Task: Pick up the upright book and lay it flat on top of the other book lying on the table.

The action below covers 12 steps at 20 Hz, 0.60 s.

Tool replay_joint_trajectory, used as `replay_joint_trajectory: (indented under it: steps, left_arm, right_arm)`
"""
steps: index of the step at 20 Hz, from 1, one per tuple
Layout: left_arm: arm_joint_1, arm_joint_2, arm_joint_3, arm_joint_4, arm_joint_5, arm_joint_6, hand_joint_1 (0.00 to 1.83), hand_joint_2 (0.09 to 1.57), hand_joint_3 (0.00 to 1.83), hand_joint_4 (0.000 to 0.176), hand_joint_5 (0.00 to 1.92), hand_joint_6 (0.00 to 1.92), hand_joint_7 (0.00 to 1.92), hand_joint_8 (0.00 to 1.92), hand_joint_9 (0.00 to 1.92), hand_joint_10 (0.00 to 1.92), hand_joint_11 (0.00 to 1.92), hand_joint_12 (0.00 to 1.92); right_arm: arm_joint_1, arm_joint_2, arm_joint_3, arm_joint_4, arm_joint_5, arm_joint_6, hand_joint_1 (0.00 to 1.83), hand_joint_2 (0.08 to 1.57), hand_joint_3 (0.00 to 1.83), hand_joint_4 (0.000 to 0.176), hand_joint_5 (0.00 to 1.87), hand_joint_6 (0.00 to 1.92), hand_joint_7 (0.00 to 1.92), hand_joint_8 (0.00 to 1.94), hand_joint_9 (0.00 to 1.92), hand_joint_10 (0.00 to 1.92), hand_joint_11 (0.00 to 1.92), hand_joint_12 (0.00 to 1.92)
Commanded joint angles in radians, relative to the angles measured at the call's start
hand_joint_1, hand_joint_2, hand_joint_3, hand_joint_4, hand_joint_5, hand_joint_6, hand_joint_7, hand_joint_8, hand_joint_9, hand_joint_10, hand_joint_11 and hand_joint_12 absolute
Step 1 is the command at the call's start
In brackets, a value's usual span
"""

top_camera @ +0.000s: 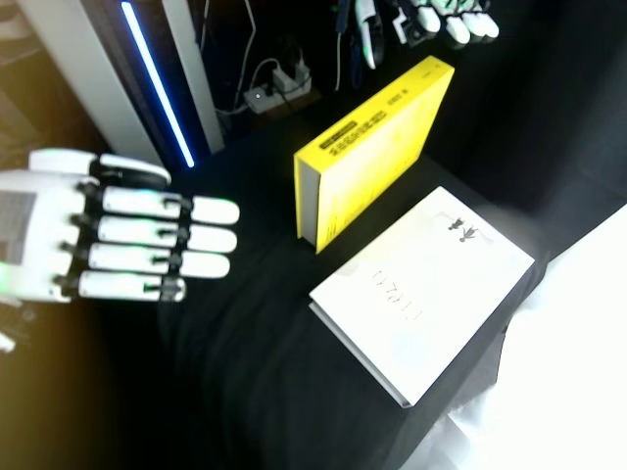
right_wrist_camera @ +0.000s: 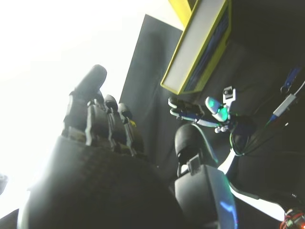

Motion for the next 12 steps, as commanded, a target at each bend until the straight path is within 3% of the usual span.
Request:
replay_joint_trajectory:
  steps: [1, 2, 5, 6, 8, 9, 11, 12]
  left_arm:
    - [-0.015, 0.0, 0.009, 0.007, -0.108, 0.0, 0.17, 1.35, 0.01, 0.103, 0.0, 0.0, 0.0, 0.0, 0.0, 0.0, 0.0, 0.0]
    - [-0.024, -0.004, 0.013, 0.006, -0.096, 0.0, 0.26, 1.31, 0.0, 0.101, 0.0, 0.0, 0.0, 0.0, 0.0, 0.0, 0.0, 0.0]
    - [-0.035, -0.01, 0.017, 0.003, -0.083, 0.0, 0.39, 1.21, 0.0, 0.095, 0.0, 0.0, 0.0, 0.0, 0.0, 0.0, 0.0, 0.0]
    - [-0.035, -0.01, 0.017, 0.002, -0.08, 0.0, 0.41, 1.2, 0.0, 0.114, 0.0, 0.0, 0.0, 0.0, 0.0, 0.0, 0.0, 0.0]
    - [-0.038, -0.011, 0.02, -0.009, -0.06, 0.0, 0.43, 1.18, 0.0, 0.132, 0.0, 0.0, 0.0, 0.0, 0.0, 0.0, 0.0, 0.0]
    - [-0.037, -0.01, 0.022, -0.018, -0.048, 0.0, 0.4, 1.16, 0.0, 0.164, 0.0, 0.0, 0.0, 0.0, 0.0, 0.0, 0.0, 0.0]
    - [-0.037, -0.011, 0.033, -0.051, -0.028, 0.0, 0.43, 1.13, 0.0, 0.176, 0.0, 0.0, 0.0, 0.0, 0.0, 0.0, 0.0, 0.0]
    - [-0.037, -0.011, 0.035, -0.059, -0.023, 0.0, 0.46, 1.12, 0.0, 0.176, 0.0, 0.0, 0.0, 0.0, 0.0, 0.0, 0.0, 0.0]
  right_arm:
    - [0.014, 0.006, 0.004, 0.045, 0.101, 0.001, 0.3, 1.3, 0.22, 0.0, 0.0, 0.0, 0.0, 0.0, 0.0, 0.0, 0.0, 0.0]
    - [0.014, 0.006, 0.006, 0.046, 0.09, 0.001, 0.31, 1.33, 0.17, 0.0, 0.0, 0.0, 0.0, 0.0, 0.0, 0.0, 0.0, 0.0]
    - [0.014, 0.002, 0.009, 0.047, 0.082, 0.001, 0.1, 1.38, 0.15, 0.0, 0.0, 0.0, 0.0, 0.0, 0.0, 0.0, 0.0, 0.0]
    - [0.014, 0.002, 0.008, 0.048, 0.082, 0.001, 0.06, 1.39, 0.14, 0.0, 0.0, 0.0, 0.0, 0.0, 0.0, 0.0, 0.0, 0.0]
    - [0.014, -0.001, 0.009, 0.048, 0.08, 0.002, 0.05, 1.42, 0.07, 0.001, 0.0, 0.0, 0.0, 0.0, 0.0, 0.0, 0.0, 0.0]
    - [0.014, -0.003, 0.009, 0.049, 0.079, 0.002, 0.09, 1.42, 0.06, 0.011, 0.0, 0.0, 0.0, 0.0, 0.0, 0.0, 0.0, 0.0]
    - [0.014, -0.009, 0.012, 0.049, 0.076, 0.002, 0.08, 1.41, 0.04, 0.04, 0.0, 0.0, 0.0, 0.0, 0.0, 0.0, 0.0, 0.0]
    - [0.014, -0.011, 0.013, 0.049, 0.075, 0.002, 0.07, 1.41, 0.04, 0.041, 0.0, 0.0, 0.0, 0.0, 0.0, 0.0, 0.0, 0.0]
